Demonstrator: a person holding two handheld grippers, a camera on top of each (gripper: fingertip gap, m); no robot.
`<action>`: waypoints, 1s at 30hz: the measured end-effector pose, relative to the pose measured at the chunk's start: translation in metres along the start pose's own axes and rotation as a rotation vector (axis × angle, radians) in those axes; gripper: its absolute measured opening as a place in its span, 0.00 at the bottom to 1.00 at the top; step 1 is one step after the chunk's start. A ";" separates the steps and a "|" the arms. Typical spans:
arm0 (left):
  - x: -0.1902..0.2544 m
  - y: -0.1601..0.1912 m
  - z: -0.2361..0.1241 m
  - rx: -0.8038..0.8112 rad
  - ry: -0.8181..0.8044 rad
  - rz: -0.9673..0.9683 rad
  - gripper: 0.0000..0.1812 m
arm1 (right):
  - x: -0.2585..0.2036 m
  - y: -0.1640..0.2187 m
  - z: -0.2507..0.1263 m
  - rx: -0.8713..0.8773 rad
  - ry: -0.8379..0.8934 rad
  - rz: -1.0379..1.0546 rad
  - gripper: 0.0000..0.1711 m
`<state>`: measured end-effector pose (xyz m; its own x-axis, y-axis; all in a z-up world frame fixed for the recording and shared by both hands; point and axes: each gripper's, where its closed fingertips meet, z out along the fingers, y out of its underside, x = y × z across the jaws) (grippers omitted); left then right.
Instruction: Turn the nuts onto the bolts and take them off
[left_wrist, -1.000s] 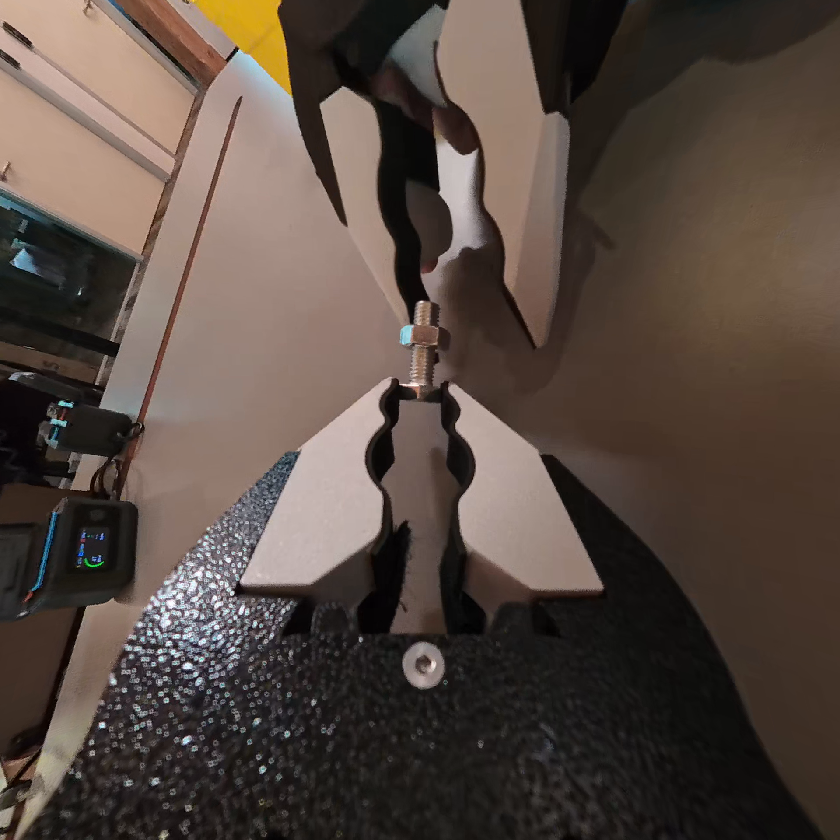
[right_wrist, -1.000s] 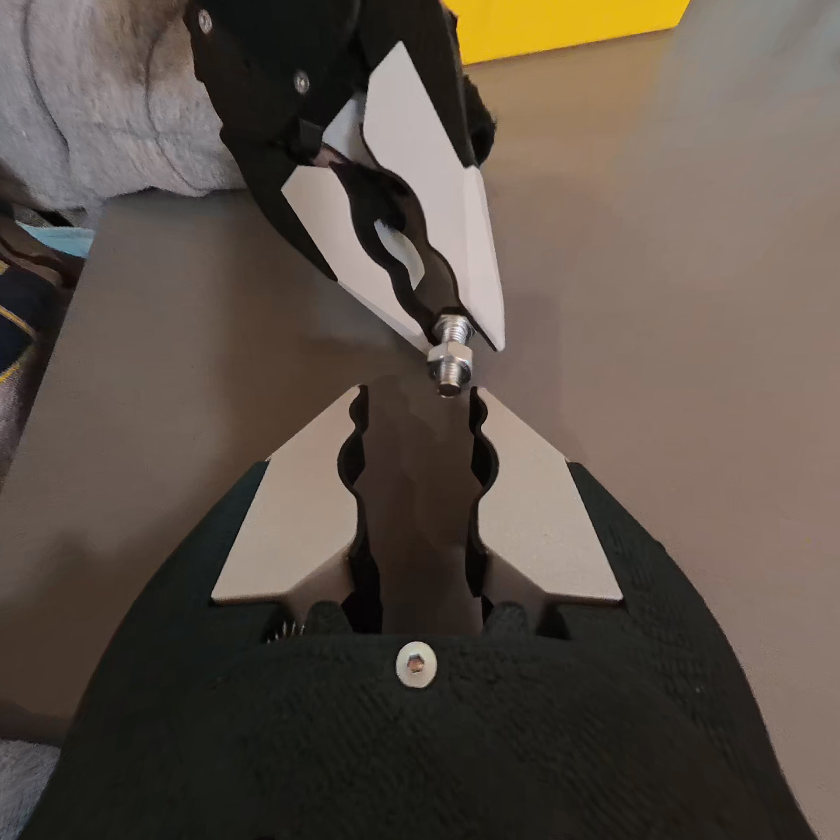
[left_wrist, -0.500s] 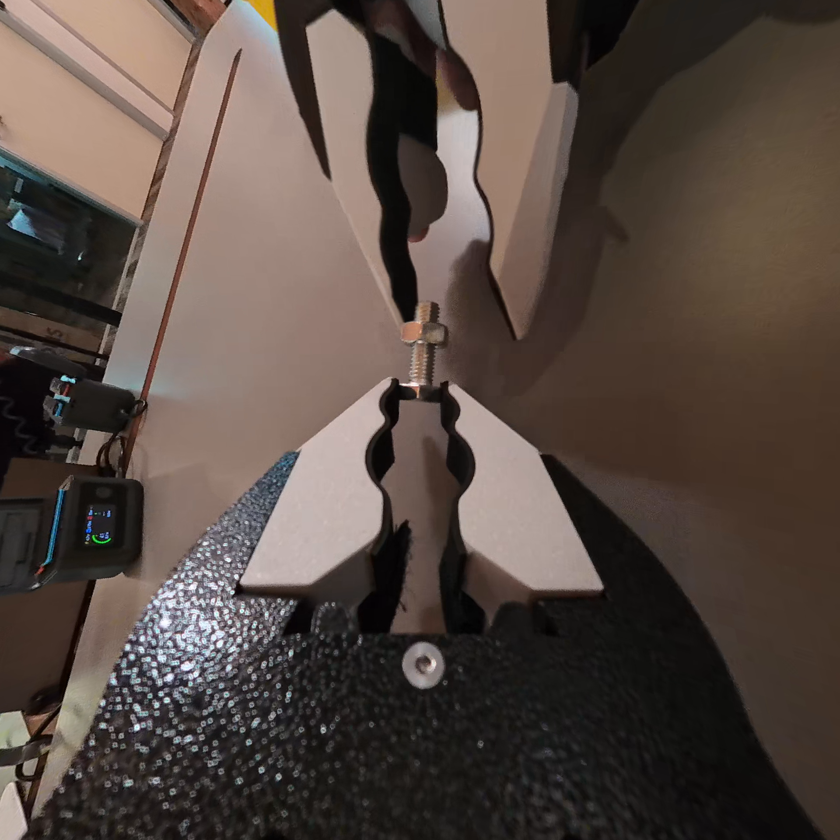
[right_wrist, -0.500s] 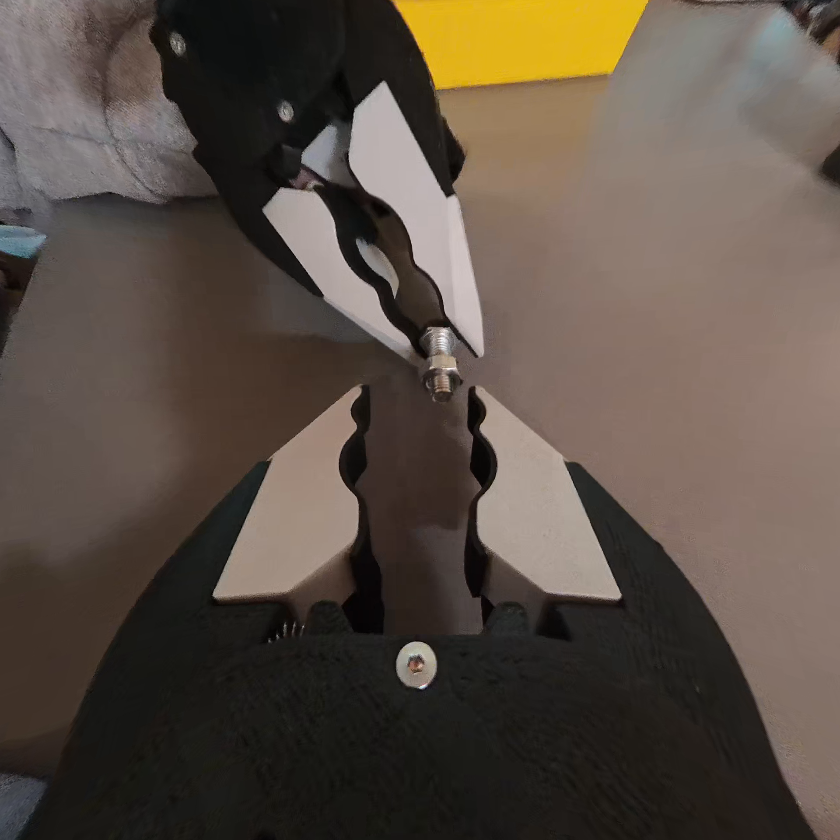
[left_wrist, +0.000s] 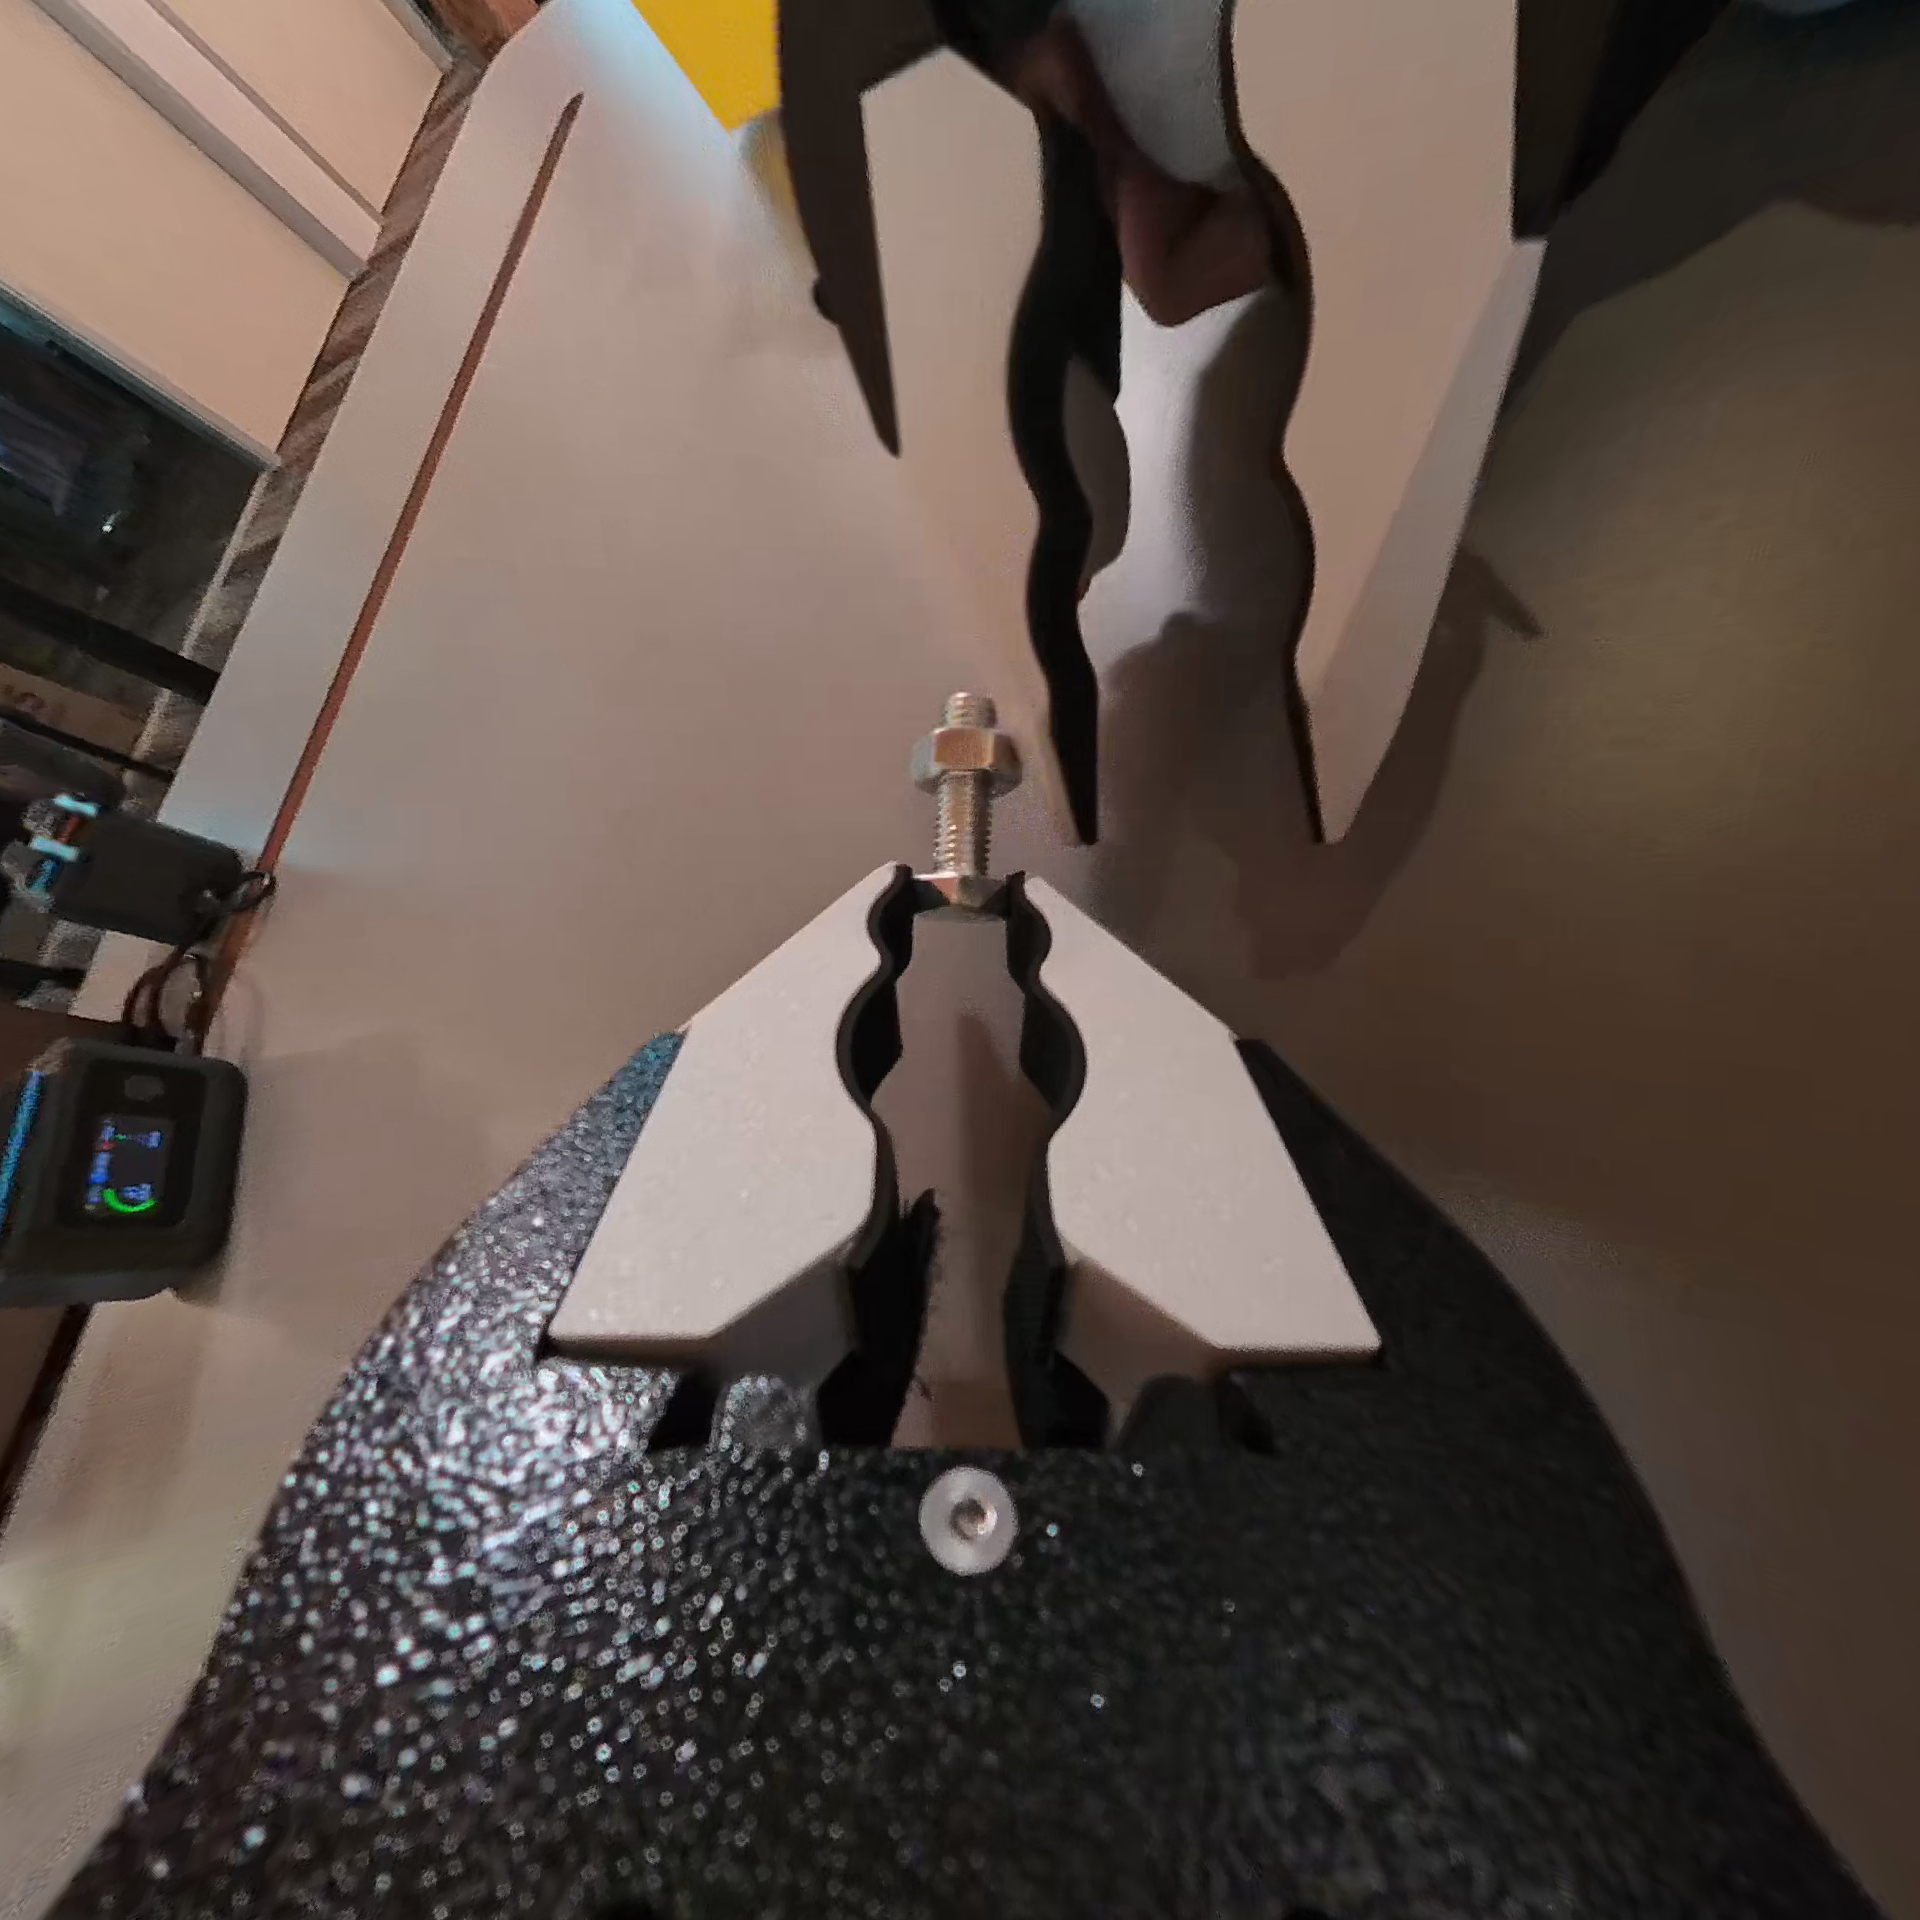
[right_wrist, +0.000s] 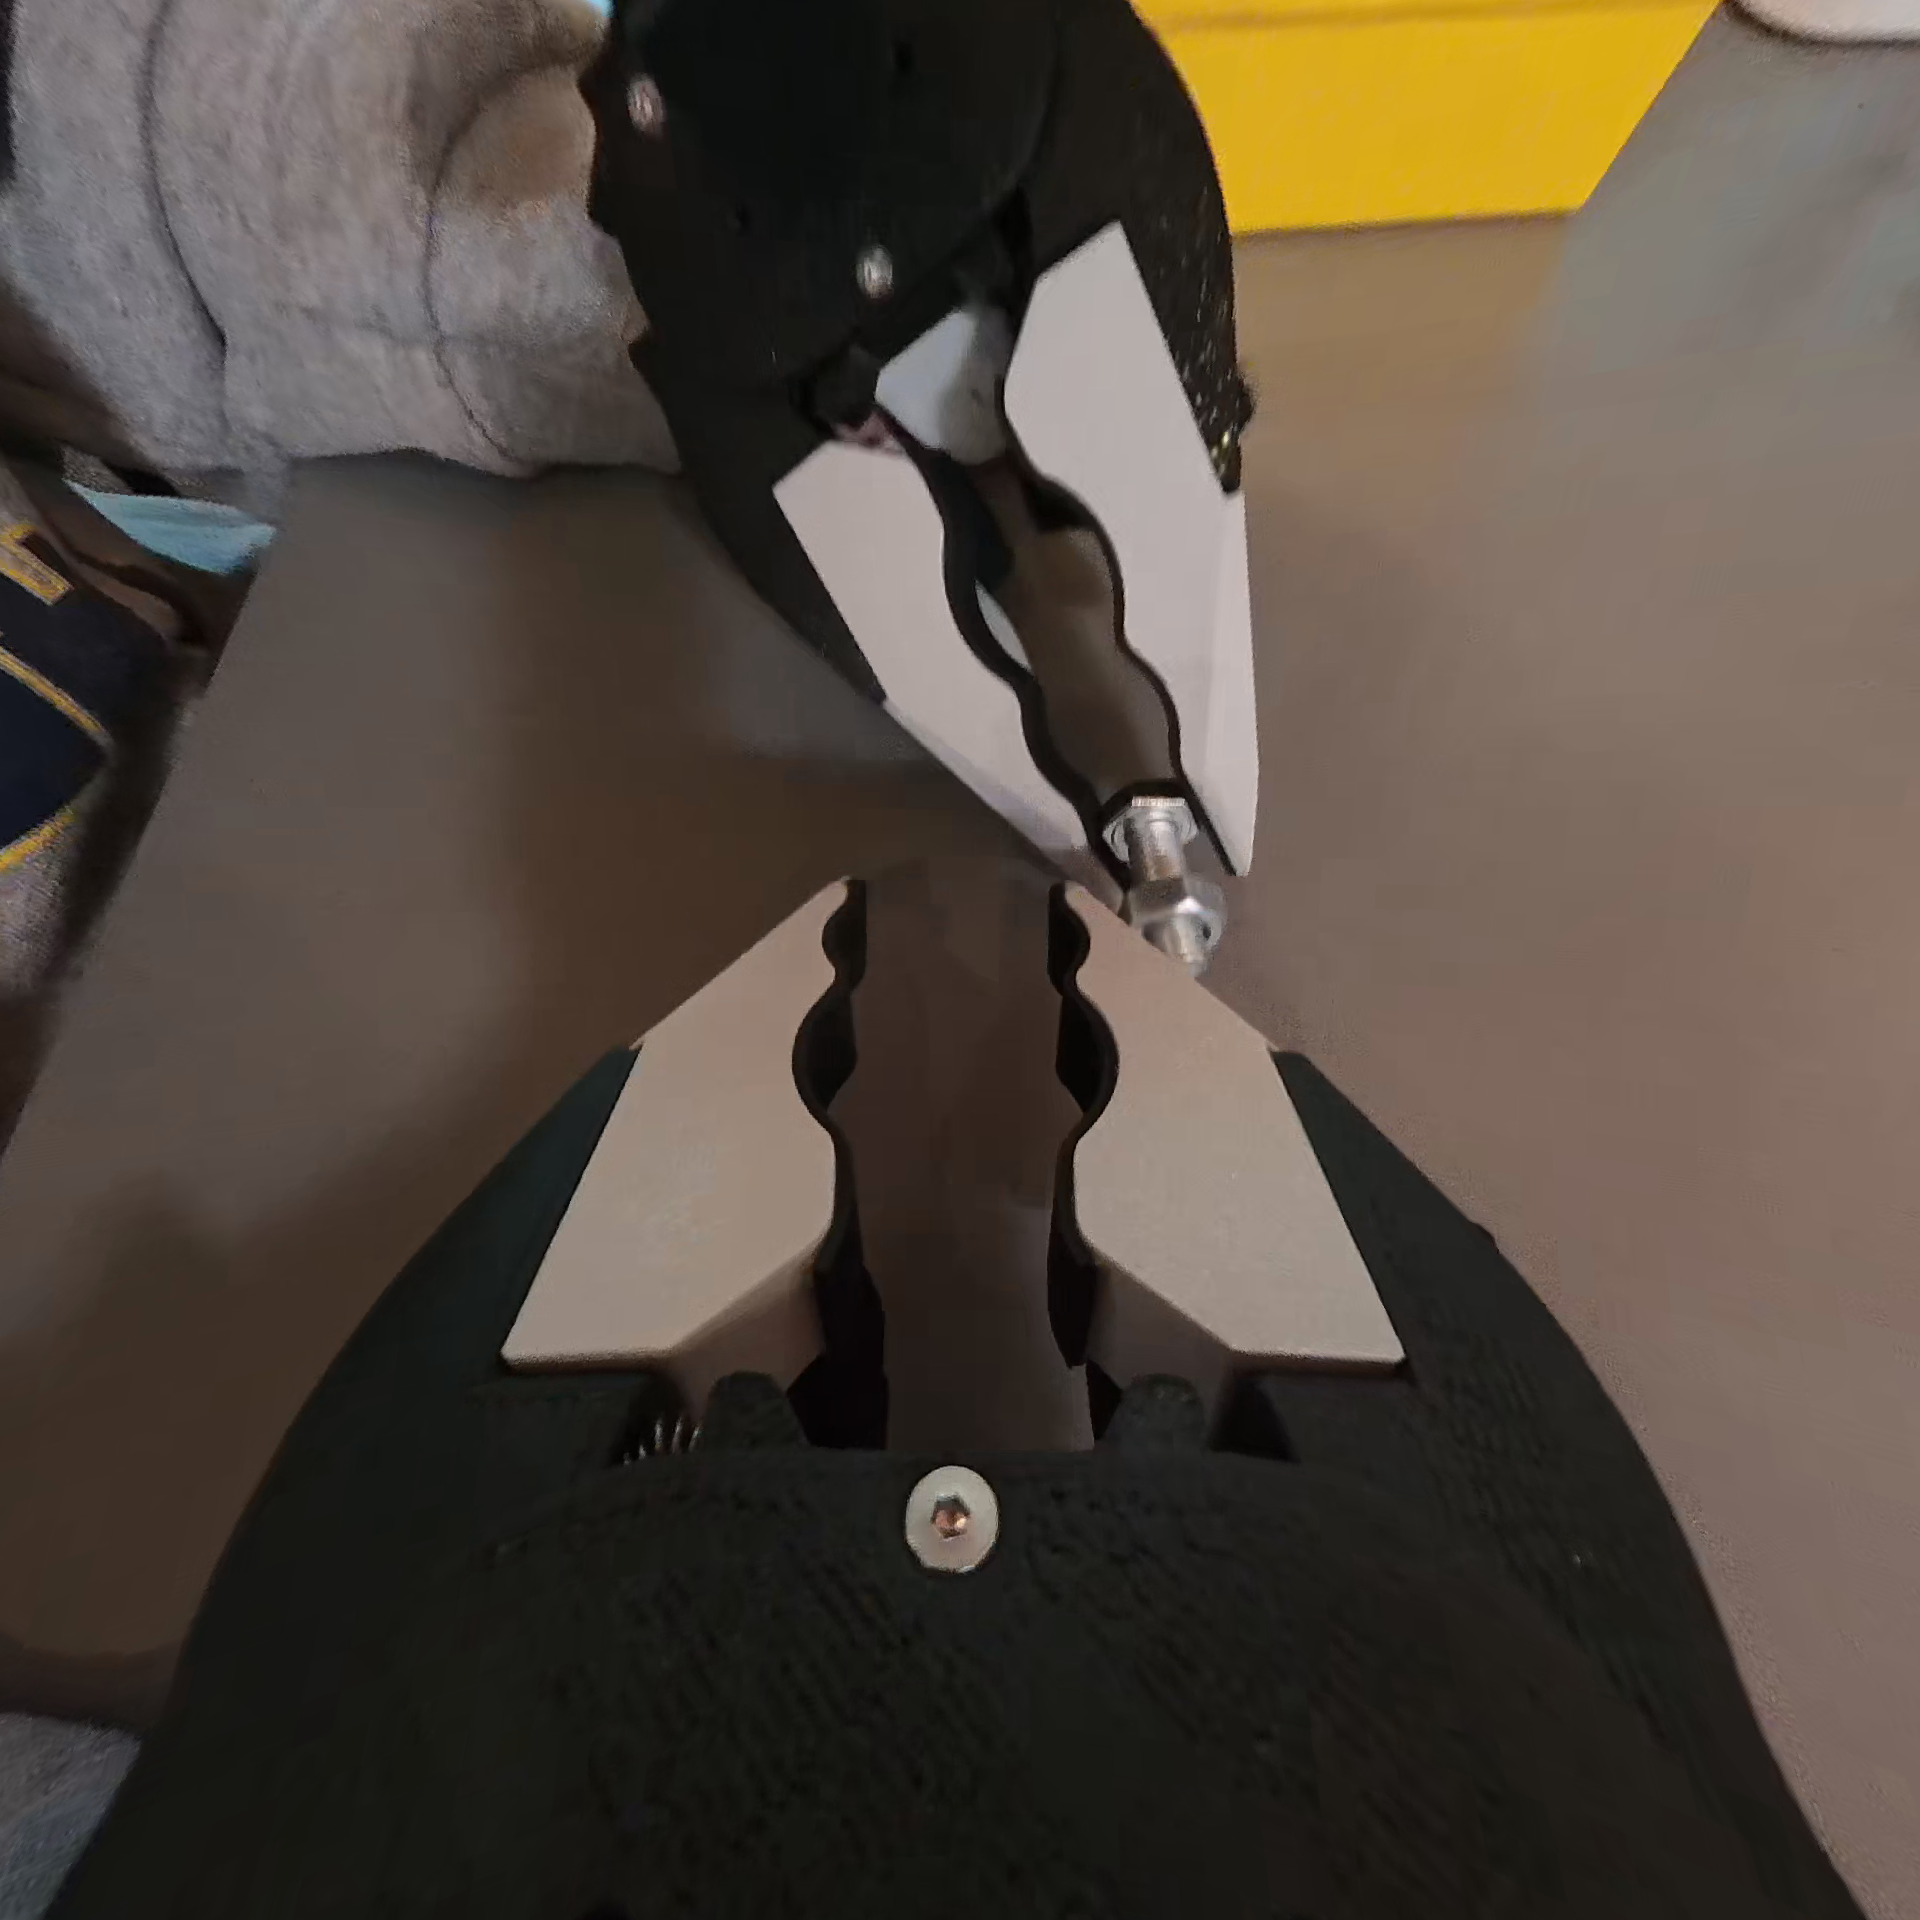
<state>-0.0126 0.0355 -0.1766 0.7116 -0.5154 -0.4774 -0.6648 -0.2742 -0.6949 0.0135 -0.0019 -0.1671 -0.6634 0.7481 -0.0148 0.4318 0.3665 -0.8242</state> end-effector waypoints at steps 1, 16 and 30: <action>-0.001 0.000 -0.001 0.016 0.008 -0.025 0.09 | 0.001 0.003 0.000 -0.014 0.001 0.014 0.20; 0.001 -0.002 -0.003 0.068 0.051 -0.057 0.09 | 0.021 -0.003 -0.005 0.068 0.067 0.101 0.29; -0.003 -0.004 -0.005 0.086 -0.010 -0.046 0.08 | 0.002 -0.005 -0.007 0.086 -0.065 0.134 0.24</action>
<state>-0.0131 0.0340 -0.1698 0.7432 -0.4958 -0.4492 -0.6101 -0.2265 -0.7593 0.0139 0.0016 -0.1591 -0.6428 0.7488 -0.1617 0.4669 0.2156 -0.8576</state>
